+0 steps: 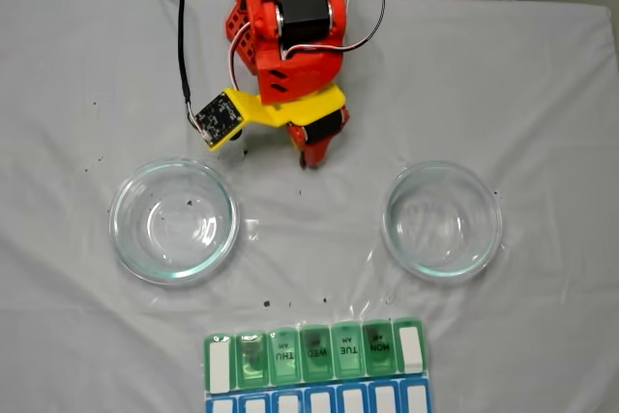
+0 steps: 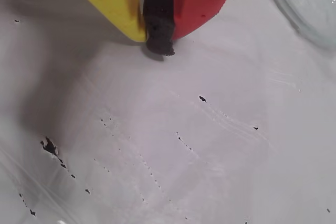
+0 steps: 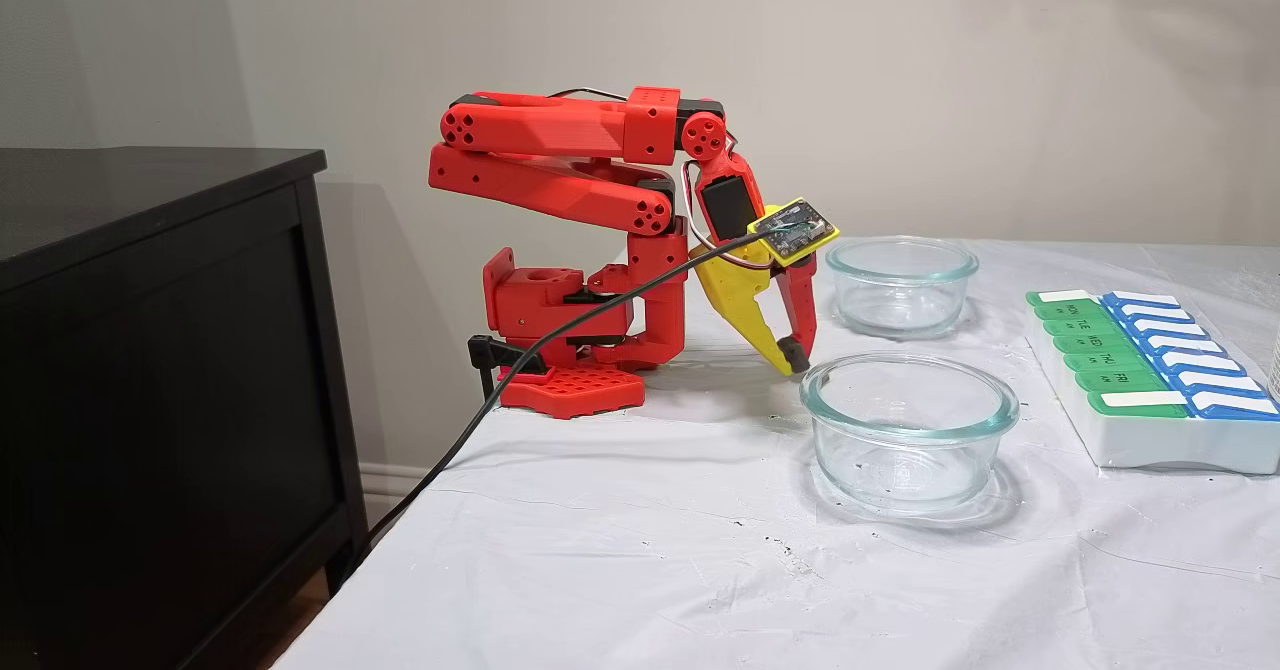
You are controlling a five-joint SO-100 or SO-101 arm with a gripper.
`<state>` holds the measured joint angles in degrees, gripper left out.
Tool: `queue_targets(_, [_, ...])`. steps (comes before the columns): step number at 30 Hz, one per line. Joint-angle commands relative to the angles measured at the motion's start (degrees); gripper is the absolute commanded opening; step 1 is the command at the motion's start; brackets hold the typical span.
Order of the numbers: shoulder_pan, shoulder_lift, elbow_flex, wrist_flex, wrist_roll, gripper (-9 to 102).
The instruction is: Sort medicines into box.
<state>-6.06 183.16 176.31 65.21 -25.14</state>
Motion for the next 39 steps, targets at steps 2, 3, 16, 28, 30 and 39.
queue_targets(2, [1.9,0.4,-5.1,0.4,1.5,0])
queue_targets(3, [2.9,0.4,-5.1,0.4,2.5,3])
queue_targets(16, [16.0,0.4,2.0,-11.0,43.0,7])
queue_targets(28, [2.7,0.4,1.6,-18.8,23.1,4])
queue_targets(30, [1.2,0.4,1.5,-19.4,20.0,3])
queue_targets(39, [-1.9,0.4,-2.3,-10.5,6.8,0])
